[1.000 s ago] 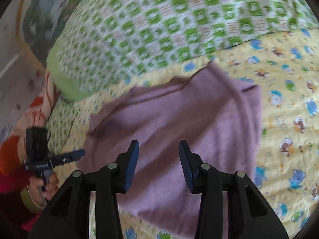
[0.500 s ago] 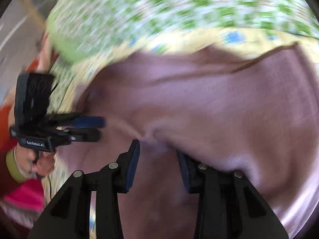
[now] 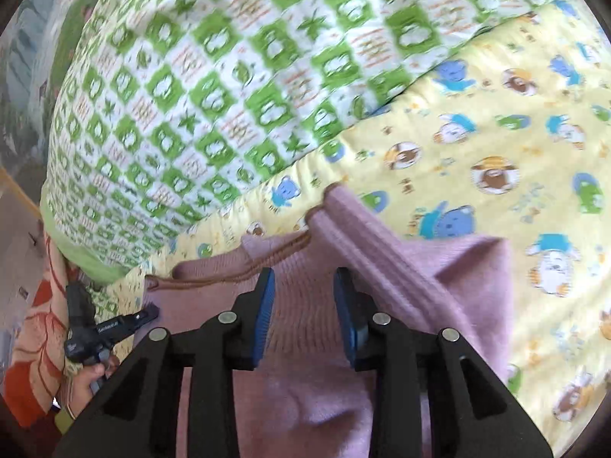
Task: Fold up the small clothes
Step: 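Lay the hem over the collar and release both grippers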
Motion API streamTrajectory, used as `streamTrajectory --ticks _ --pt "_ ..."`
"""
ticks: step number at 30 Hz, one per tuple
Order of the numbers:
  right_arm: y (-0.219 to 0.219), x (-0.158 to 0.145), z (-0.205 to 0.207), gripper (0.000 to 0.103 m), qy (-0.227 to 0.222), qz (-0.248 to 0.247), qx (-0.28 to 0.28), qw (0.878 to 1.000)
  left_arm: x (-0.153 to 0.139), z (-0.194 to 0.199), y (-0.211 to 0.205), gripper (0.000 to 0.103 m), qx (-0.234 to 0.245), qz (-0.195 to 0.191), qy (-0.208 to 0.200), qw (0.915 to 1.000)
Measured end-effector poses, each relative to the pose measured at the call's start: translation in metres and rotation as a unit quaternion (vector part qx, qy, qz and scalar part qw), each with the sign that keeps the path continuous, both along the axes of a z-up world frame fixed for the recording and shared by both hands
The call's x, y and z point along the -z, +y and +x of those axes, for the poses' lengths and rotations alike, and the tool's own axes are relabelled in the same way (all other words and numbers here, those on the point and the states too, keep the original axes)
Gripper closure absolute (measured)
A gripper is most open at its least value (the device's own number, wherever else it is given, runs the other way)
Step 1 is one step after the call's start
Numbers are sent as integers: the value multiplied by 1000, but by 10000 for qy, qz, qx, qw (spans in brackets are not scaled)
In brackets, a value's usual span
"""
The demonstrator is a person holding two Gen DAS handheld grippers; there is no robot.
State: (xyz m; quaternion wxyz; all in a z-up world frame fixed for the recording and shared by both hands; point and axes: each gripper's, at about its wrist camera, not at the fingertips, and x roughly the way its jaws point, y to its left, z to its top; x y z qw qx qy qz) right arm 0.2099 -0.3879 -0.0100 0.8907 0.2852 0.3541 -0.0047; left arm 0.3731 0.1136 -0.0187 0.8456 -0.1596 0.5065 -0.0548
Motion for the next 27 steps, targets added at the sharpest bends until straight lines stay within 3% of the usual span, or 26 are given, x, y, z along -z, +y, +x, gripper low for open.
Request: streamTrajectory --ticks 2,5,7,8,11,14,15,18,21,24,27 --pt "1 -11 -6 68 -41 -248 -64 9997 -12 -16 5 77 -65 9 -118 9999" --pt "9 -18 -7 67 61 -457 -383 9982 -34 -47 -6 64 219 -224 -390 9987" --pt "20 -18 -4 66 103 -539 -687 9961 -37 -66 -17 53 470 -335 -431 9974" --pt "28 -14 -1 65 175 -560 -866 9945 -33 -67 -29 52 564 -334 -380 9971" --pt "31 -1 5 62 415 -799 -917 9917 -11 -70 -36 54 620 109 -84 9980" --pt "4 7 6 63 529 -936 -232 9939 12 -66 -17 66 269 378 183 9988" --pt "-6 7 4 63 537 -974 47 9938 17 -66 -9 80 207 340 231 9989" --pt "-22 0 -4 63 402 -791 385 9953 12 -73 8 80 -16 -9 243 9997" --pt "-12 -10 -14 61 385 -971 320 9940 -4 -89 13 55 -160 -57 131 9998" --pt "2 -22 -31 50 291 -903 200 9953 -19 -115 17 48 -313 -120 32 9994" --pt "22 -30 -56 47 170 -869 -3 9961 -25 -149 25 39 -546 -304 103 9980"
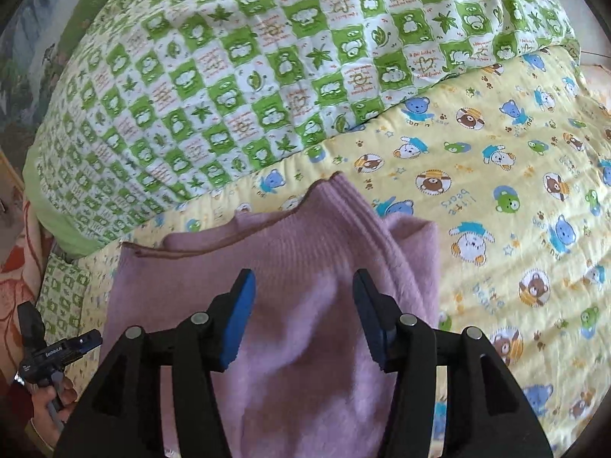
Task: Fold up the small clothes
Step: 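Lay the hem over the collar and release both grippers, then grasp the folded sweater edge with the left gripper and lift it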
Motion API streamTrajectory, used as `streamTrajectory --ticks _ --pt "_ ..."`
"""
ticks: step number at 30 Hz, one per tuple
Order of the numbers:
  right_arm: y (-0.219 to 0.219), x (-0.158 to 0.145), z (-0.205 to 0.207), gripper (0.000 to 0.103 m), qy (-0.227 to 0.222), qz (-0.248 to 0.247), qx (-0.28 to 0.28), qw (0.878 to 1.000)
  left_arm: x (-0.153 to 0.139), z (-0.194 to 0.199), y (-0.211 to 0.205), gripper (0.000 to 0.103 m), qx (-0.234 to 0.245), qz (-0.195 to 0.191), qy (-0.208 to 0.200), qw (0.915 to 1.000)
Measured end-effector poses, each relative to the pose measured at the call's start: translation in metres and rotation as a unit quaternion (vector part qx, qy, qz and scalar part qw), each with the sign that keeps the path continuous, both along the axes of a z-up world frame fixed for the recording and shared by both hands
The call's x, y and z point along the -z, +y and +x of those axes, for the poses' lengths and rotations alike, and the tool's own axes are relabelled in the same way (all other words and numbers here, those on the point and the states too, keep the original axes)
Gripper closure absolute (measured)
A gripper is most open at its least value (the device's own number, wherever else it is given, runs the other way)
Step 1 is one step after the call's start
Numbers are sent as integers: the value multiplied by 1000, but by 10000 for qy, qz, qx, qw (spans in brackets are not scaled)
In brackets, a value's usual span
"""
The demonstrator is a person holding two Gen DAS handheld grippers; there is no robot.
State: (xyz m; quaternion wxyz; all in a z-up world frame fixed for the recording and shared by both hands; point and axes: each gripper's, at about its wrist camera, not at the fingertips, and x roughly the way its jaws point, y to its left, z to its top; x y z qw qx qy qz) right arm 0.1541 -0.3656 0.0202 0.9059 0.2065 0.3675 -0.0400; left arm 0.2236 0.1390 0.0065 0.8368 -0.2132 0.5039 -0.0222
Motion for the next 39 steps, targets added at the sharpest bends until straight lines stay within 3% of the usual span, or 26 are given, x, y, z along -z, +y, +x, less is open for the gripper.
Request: streamTrajectory --ticks 2,7,14,23,29,32,35,37,39 --pt "15 -1 -16 46 23 -6 -174 9998 1 -22 4 30 -154 -21 162 9997" --pt "48 4 -54 43 207 -44 -516 9984 14 -60 8 26 -441 42 433 9981" --pt "72 16 -91 41 441 106 -570 9973 43 -86 29 23 -1029 -659 793 9893" --pt "78 25 -114 39 651 284 -452 9965 59 -75 33 16 -1504 -1150 796 9787" --pt "77 32 -116 39 788 329 -404 9955 59 -56 23 13 -1831 -1172 676 9737" --pt "79 32 -115 39 789 332 -447 9953 59 -45 17 22 -1784 -1007 619 9768" --pt "80 30 -113 39 761 332 -489 9954 58 -37 12 38 -1712 -923 586 9791" --pt "79 28 -112 39 743 330 -498 9954 56 -31 8 64 -1533 -969 531 9820" --pt "76 27 -112 39 727 350 -482 9956 51 -28 3 75 -1427 -861 462 9849"
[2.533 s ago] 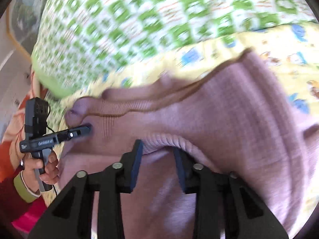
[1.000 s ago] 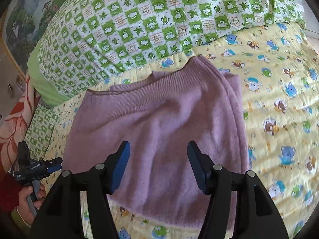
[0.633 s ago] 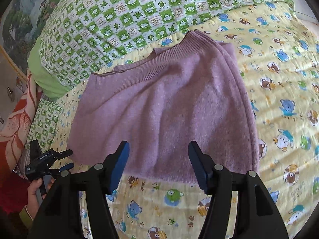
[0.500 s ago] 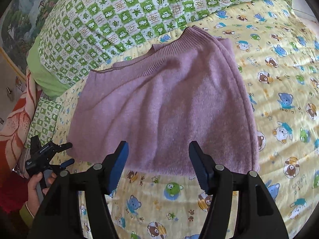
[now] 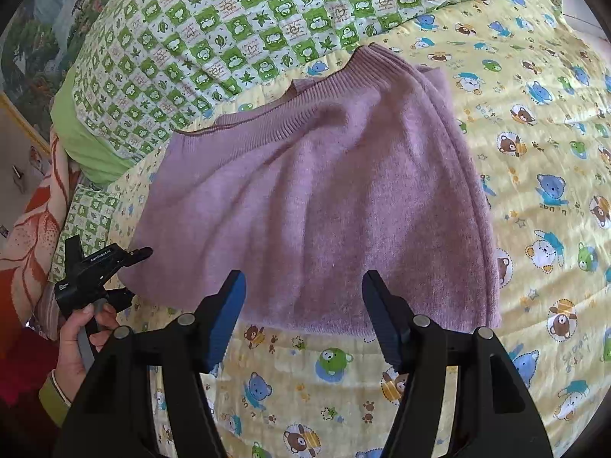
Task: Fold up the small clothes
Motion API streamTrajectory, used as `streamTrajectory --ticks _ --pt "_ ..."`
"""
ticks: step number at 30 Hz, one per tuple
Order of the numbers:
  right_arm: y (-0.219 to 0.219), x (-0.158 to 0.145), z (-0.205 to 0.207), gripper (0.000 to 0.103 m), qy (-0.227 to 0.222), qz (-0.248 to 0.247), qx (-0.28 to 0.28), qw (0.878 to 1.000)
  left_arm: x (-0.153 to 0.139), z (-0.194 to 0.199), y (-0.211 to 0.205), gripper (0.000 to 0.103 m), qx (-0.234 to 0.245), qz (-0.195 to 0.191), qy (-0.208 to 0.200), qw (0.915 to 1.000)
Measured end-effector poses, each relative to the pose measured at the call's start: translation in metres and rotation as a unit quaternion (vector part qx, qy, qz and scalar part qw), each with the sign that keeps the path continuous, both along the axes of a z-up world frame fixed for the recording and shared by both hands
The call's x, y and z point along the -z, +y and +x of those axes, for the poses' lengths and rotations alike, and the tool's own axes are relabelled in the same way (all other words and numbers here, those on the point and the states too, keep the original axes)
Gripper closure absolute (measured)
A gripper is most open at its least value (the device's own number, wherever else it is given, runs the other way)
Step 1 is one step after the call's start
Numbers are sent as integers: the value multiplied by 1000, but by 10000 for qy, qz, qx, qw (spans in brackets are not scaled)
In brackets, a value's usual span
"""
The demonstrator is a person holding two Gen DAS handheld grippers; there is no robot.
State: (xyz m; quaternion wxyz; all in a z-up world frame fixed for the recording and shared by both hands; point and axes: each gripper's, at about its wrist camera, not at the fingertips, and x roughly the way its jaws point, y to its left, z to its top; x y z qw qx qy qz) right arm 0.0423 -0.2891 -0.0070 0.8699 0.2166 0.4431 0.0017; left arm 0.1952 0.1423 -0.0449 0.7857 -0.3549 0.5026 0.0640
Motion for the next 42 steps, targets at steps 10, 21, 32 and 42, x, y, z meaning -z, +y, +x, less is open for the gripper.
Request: streamTrajectory --ticks 10,21,32,42 --pt "-13 0 -1 39 -37 68 165 9998 -52 10 -54 89 898 666 -732 9910" --pt "-25 0 2 39 -53 132 239 9996 -81 6 -149 92 2398 786 -1343 9583" --pt "-28 -9 60 39 -182 559 -180 9981 -45 2 -170 92 2810 638 -1027 9521" --pt "44 12 221 17 488 1982 -1878 9608 -38 6 -160 92 2664 382 -922 9587"
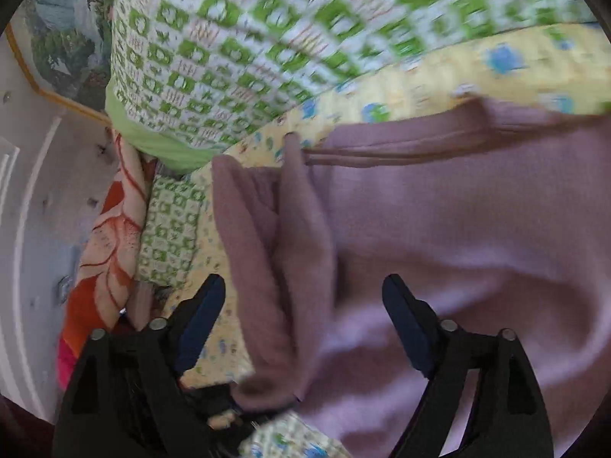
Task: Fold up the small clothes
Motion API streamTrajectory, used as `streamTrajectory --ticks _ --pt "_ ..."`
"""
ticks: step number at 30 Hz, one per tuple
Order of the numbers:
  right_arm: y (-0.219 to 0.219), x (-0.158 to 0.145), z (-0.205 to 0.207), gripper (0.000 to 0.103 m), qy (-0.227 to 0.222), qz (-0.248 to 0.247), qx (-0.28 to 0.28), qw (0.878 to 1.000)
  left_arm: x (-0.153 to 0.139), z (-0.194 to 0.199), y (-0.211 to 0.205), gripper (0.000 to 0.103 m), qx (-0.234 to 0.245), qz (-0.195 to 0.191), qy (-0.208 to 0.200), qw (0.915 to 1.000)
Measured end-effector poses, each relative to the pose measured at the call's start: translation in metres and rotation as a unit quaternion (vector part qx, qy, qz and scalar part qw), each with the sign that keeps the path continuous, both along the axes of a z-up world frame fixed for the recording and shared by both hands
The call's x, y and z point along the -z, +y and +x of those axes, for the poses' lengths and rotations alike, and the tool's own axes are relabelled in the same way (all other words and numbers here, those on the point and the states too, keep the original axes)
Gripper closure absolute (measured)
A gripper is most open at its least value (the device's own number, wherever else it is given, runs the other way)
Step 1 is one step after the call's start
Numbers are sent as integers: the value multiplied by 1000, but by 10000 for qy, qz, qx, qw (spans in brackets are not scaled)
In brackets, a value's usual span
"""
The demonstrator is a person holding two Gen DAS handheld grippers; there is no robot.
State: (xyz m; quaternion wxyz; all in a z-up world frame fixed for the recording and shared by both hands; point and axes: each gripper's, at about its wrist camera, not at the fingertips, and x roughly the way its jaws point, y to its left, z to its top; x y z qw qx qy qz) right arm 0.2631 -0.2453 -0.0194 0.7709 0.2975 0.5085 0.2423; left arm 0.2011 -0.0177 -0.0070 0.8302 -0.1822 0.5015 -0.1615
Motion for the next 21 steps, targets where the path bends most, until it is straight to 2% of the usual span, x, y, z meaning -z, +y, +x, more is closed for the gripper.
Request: streamTrajectory --ticks 2,5,10,14,18,21 --pt "17 8 20 16 141 211 -286 9993 1 1 1 92 -8 -34 15 10000" --pt "41 17 38 16 275 244 -591 9976 3 2 3 92 -31 -71 41 10000" --pt "67 15 45 16 86 418 -895 9951 5 1 7 92 -45 -133 66 9999" --pt "80 11 54 16 -29 -341 -873 9956 7 1 9 92 -39 -144 102 9998" --pt "75 -5 54 16 -590 -1176 -579 9896 9 0 11 92 -40 -149 117 9998" --pt "70 4 63 16 -373 -1021 -686 9917 11 3 11 92 -77 -167 152 9997"
